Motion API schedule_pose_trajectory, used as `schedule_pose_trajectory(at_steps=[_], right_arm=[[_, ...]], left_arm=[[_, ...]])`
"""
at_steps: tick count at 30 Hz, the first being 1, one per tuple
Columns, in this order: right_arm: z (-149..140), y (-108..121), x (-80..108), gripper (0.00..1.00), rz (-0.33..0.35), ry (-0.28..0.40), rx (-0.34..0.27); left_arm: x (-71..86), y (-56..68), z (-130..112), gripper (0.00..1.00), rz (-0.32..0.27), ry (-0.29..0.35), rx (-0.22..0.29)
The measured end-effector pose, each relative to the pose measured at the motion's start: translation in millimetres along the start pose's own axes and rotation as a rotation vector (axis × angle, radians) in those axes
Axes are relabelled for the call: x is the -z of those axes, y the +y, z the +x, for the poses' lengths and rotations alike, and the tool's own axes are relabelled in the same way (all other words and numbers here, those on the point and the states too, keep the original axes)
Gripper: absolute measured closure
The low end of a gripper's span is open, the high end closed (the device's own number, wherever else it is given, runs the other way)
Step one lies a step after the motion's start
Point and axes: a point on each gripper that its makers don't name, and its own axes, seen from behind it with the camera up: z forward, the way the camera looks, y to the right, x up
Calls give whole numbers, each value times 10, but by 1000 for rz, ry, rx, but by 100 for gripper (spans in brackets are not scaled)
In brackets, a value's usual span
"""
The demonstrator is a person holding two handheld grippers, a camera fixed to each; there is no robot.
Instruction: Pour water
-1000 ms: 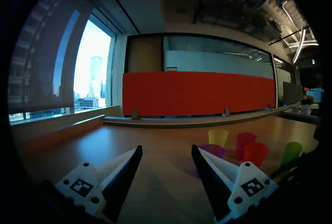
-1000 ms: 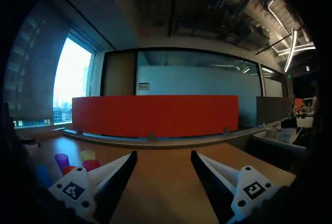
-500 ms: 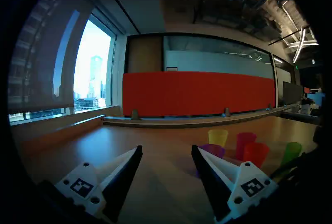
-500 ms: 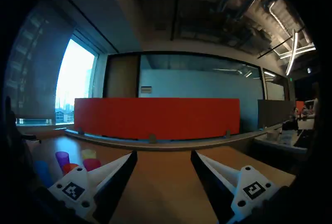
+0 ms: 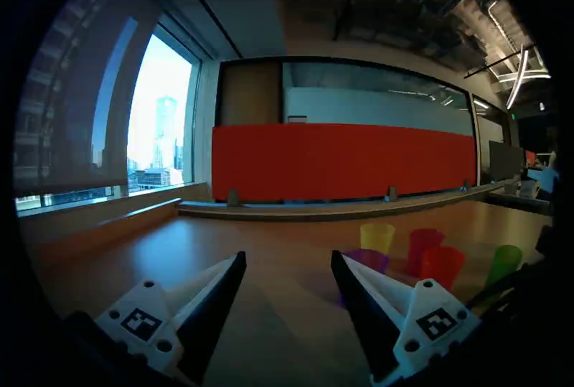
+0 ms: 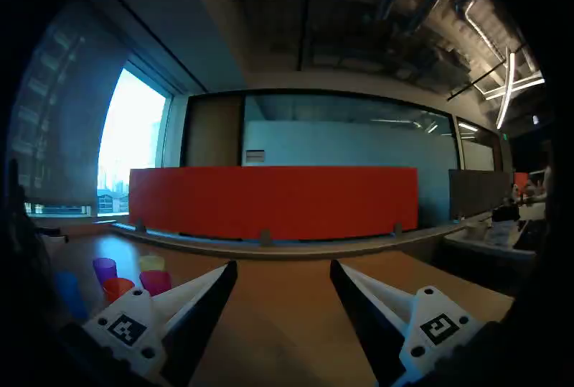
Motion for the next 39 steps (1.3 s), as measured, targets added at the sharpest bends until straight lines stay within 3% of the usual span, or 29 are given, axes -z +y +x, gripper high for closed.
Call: schedule_pose_trajectory(at_steps=[15, 21, 39], right_arm=[[-296, 75, -114, 0, -19, -34, -23], [-420, 107, -140, 0, -30, -58, -6], [-602, 89, -190, 0, -31, -99, -11]], left_arm=[[-1, -2, -1, 13, 0, 0, 0], [-3, 1, -3, 13, 0, 0, 0], [3, -3, -5, 13, 0, 0, 0]])
